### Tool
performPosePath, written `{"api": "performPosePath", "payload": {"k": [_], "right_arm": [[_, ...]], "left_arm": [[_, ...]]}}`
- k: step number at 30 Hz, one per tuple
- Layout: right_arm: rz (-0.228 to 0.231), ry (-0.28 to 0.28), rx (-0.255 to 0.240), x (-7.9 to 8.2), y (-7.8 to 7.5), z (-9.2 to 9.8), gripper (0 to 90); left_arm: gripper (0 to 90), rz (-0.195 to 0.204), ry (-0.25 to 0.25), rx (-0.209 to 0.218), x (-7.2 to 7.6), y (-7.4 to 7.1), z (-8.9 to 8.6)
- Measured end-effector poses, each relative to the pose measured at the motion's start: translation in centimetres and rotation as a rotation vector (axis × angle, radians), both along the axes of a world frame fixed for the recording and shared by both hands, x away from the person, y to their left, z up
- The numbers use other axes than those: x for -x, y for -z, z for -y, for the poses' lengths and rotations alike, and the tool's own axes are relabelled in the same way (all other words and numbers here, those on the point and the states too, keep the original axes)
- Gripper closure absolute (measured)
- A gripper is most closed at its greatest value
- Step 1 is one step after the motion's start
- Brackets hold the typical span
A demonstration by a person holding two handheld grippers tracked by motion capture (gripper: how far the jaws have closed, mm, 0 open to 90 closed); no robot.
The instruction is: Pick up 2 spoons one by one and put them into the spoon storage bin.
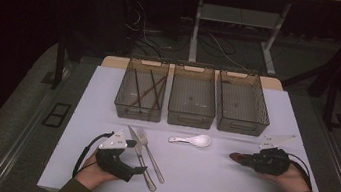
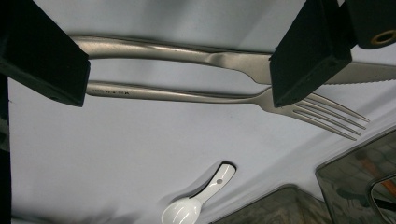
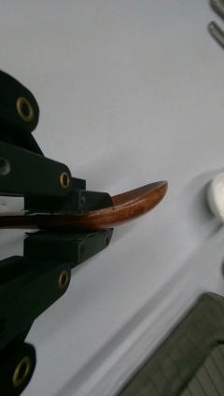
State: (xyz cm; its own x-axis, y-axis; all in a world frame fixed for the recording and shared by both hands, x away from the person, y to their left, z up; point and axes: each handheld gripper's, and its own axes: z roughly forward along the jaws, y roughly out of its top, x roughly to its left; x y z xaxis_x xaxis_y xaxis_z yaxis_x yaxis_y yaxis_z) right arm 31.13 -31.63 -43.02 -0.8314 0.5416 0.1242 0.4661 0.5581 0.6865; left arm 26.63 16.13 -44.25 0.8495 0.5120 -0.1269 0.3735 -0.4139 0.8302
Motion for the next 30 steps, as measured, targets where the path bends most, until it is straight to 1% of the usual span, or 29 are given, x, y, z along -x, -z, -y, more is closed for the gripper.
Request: {"api": "performPosePath", "payload": {"k": [1, 5, 8, 16, 23, 26, 28, 30], "right_arm": [[0.005, 0.0, -0.007, -0.1, -0.1, 0.0, 80.8], [0.004, 0.034, -0.039, -0.2, -0.7, -0.3, 80.8], [0.014, 0.05, -0.058, -0.3, -1.0, -0.5, 80.8], [0.029, 0.099, -0.086, -0.8, -1.5, -1.0, 80.8], [0.042, 0.126, -0.105, -1.5, -1.9, -1.6, 80.8], [0.046, 0.144, -0.124, -1.8, -2.1, -1.8, 80.7], [0.053, 0.152, -0.123, -2.0, -2.2, -2.0, 80.7], [0.051, 0.161, -0.13, -2.3, -2.3, -2.1, 80.7]], "left_arm": [[4.3, 0.0, 0.0, 0.0, 0.0, 0.0, 0.0], [4.3, -0.001, -0.002, -0.001, 0.0, 0.0, 0.0], [4.3, 0.0, -0.001, -0.001, 0.0, 0.0, 0.0], [4.3, -0.001, -0.001, -0.001, 0.0, 0.0, 0.1], [4.3, -0.003, 0.005, -0.004, 0.0, 0.1, 0.2], [4.3, -0.003, 0.006, -0.004, 0.0, 0.1, 0.2], [4.3, -0.003, 0.006, -0.004, 0.0, 0.1, 0.2], [4.3, -0.003, 0.006, -0.003, 0.0, 0.1, 0.2]]}}
